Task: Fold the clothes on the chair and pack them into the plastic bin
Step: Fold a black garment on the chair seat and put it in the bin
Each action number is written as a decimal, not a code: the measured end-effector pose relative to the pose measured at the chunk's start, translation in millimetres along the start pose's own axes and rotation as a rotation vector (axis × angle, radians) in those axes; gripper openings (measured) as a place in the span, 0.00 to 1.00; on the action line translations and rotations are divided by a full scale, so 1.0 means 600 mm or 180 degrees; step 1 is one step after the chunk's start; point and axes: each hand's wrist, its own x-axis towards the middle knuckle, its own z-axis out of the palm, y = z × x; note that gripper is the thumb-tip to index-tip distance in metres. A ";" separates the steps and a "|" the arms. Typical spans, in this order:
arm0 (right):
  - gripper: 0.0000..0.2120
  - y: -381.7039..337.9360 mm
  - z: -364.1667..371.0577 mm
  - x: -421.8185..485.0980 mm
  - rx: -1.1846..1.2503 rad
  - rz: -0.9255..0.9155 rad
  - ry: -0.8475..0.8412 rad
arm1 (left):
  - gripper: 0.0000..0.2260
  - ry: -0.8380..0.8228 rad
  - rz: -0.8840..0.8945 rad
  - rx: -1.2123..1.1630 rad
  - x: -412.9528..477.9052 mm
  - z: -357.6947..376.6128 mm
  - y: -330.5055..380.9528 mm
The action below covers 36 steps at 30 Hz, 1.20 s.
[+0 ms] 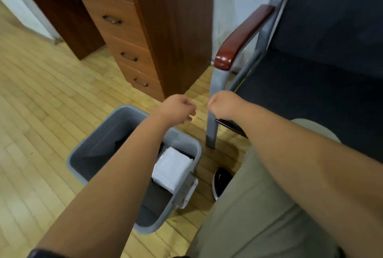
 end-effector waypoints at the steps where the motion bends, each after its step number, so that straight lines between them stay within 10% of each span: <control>1: 0.14 0.013 -0.021 -0.010 0.0053 0.0011 0.0118 | 0.08 -0.0018 0.0090 0.0051 -0.004 0.004 0.027; 20: 0.10 0.531 -0.269 -0.324 0.1094 0.1633 0.1709 | 0.05 -0.1321 0.1716 0.0871 -0.027 0.388 0.556; 36: 0.16 0.803 -0.289 -0.482 0.0527 0.2761 0.0896 | 0.10 -0.2321 0.2242 0.1857 -0.076 0.759 0.629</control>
